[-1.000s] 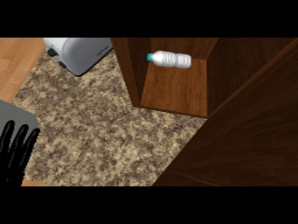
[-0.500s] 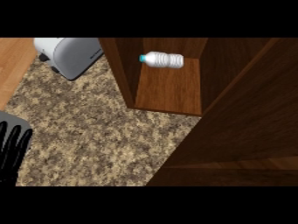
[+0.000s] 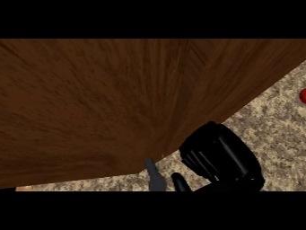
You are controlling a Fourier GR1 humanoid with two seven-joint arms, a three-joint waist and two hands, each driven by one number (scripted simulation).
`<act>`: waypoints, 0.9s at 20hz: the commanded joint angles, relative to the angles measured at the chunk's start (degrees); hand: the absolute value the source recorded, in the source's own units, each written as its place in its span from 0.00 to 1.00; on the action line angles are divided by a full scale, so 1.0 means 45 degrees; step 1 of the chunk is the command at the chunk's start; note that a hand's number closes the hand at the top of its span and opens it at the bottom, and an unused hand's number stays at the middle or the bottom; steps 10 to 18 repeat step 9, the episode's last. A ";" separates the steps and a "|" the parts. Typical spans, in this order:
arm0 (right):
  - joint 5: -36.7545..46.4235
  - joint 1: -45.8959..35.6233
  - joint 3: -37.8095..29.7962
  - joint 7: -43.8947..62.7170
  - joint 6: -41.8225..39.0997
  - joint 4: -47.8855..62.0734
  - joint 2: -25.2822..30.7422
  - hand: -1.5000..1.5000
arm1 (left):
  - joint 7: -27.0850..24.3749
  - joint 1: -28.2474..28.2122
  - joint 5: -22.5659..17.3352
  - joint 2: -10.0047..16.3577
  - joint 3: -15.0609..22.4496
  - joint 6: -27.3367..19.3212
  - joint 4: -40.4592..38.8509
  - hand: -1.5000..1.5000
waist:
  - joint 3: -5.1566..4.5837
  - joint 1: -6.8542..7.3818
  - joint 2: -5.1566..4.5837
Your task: Pick up the bottled water, place it into the cabinet and close the cabinet
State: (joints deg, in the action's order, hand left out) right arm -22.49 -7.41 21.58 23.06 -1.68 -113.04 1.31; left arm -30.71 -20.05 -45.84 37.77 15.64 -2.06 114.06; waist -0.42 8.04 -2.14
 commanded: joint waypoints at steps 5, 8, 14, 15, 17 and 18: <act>-0.1010 -0.6166 -0.1526 -0.0256 0.3252 0.5246 -0.0285 1.00 | 0.0090 0.0113 0.0018 -0.0246 0.0185 0.0028 -0.0081 0.00 | 0.0068 0.0010 0.0106; -0.1549 -0.8021 -0.1690 -0.1051 0.3568 0.7701 -0.0287 1.00 | 0.0117 0.0291 -0.0215 -0.0061 -0.0198 0.0496 -0.0687 0.00 | 0.0069 -0.0259 0.0121; -0.1738 -0.8455 -0.1414 -0.1227 0.3899 0.8325 -0.0286 1.00 | 0.0190 0.0065 -0.0078 -0.0127 -0.0085 0.0182 -0.0242 0.00 | 0.0083 -0.0265 0.0191; -0.1738 -0.8455 -0.1414 -0.1227 0.3899 0.8325 -0.0286 1.00 | 0.0190 0.0065 -0.0078 -0.0127 -0.0085 0.0182 -0.0242 0.00 | 0.0083 -0.0265 0.0191; -0.1738 -0.8455 -0.1414 -0.1227 0.3899 0.8325 -0.0286 1.00 | 0.0190 0.0065 -0.0078 -0.0127 -0.0085 0.0182 -0.0242 0.00 | 0.0083 -0.0265 0.0191; -0.1738 -0.8455 -0.1414 -0.1227 0.3899 0.8325 -0.0286 1.00 | 0.0190 0.0065 -0.0078 -0.0127 -0.0085 0.0182 -0.0242 0.00 | 0.0083 -0.0265 0.0191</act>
